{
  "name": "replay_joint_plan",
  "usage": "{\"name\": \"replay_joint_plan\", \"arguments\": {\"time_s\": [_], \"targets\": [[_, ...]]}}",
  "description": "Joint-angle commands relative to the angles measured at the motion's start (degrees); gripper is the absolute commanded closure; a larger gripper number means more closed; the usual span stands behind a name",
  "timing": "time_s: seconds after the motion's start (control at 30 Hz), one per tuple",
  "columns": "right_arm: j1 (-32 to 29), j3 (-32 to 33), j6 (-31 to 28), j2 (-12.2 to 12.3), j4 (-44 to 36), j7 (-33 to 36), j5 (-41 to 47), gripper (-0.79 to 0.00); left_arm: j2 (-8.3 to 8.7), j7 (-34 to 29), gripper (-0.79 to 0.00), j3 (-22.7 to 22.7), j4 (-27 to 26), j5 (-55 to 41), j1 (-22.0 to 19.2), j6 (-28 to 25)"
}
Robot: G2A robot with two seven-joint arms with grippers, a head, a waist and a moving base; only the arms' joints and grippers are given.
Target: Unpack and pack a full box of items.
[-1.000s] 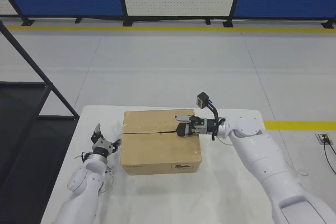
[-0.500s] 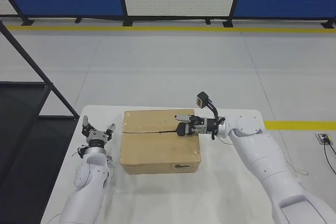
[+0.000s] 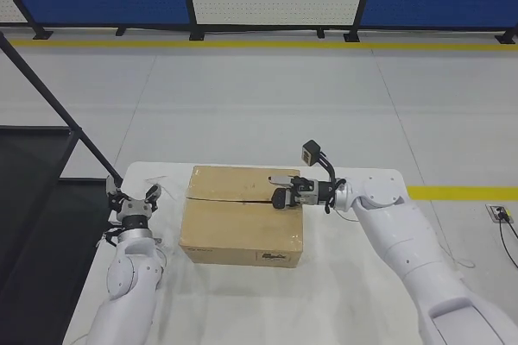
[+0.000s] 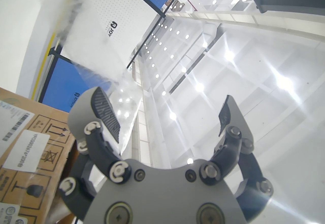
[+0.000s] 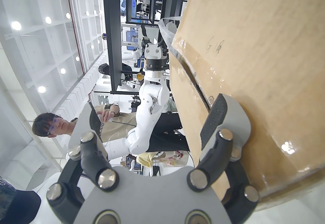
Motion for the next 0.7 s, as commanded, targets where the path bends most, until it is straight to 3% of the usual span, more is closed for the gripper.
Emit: {"name": "replay_joint_plan", "arguments": {"time_s": [0.0, 0.13, 0.23, 0.67], "targets": [[0.1, 0.0, -0.2, -0.1, 0.2, 0.0, 0.0, -0.785, 0.03, 0.0, -0.785, 0.0, 0.8, 0.7, -0.5, 2.3], [0.3, 0.0, -0.5, -0.2, 0.5, 0.1, 0.1, -0.785, 0.13, -1.5, -0.785, 1.0, 3.9, 0.4, -2.5, 12.4], [0.2, 0.1, -0.8, -0.1, 0.8, 0.0, 0.1, -0.785, 0.25, -3.4, -0.785, 1.2, 5.1, 1.3, -2.4, 15.4], [-0.6, 0.4, -0.9, 0.0, 0.0, -0.1, -0.1, -0.785, -0.39, -6.1, -0.785, 0.6, 8.1, 1.2, -5.2, 8.1]]}}
